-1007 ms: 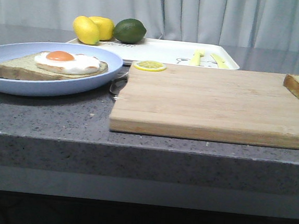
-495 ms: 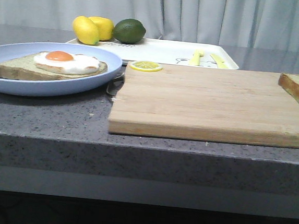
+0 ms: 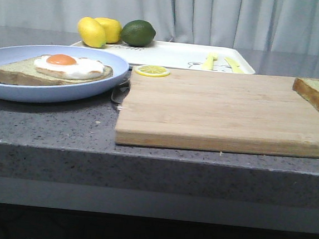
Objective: Place bread and move sandwich to tray
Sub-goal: 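Grasp the plain bread slice on the cutting board with the right gripper, then lift the bread slice and carry it over the blue plate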
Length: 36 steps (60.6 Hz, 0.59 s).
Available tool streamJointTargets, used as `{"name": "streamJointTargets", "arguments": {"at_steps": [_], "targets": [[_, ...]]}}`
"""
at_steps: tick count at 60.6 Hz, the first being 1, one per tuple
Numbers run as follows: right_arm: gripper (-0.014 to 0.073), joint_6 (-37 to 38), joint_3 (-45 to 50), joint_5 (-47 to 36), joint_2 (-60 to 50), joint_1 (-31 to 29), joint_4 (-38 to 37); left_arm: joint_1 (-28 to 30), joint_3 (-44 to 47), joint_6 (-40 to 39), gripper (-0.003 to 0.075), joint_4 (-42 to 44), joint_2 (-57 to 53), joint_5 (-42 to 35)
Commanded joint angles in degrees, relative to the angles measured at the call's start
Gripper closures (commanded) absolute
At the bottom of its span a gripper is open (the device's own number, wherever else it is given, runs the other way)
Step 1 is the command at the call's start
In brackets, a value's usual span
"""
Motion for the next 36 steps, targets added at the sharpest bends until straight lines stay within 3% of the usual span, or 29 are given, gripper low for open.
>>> {"name": "streamJointTargets", "arguments": {"at_steps": [1, 11, 22, 28, 36], "targets": [[0.0654, -1.0, -1.3, -0.8, -5.6, -0.3, 1.9, 0.0, -2.3, 0.0, 0.0082, -0.1, 0.4, -4.7], [0.0654, -1.0, -1.3, -0.5, -11.5, -0.3, 8.5, 0.0, -2.3, 0.0, 0.0082, -0.1, 0.4, -4.7], [0.0654, -1.0, -1.3, 3.2, -13.8, 1.5, 22.7, 0.0, -2.3, 0.0, 0.0082, -0.1, 0.4, -4.7], [0.0654, -1.3, -1.3, 4.0, -13.7, 5.2, 28.8, 0.0, -2.3, 0.0, 0.0082, -0.1, 0.4, -4.7], [0.0654, -3.0, -1.3, -0.8, -13.6, 12.2, 35.4, 0.0, -2.3, 0.0, 0.0082, -0.1, 0.4, -4.7]]}}
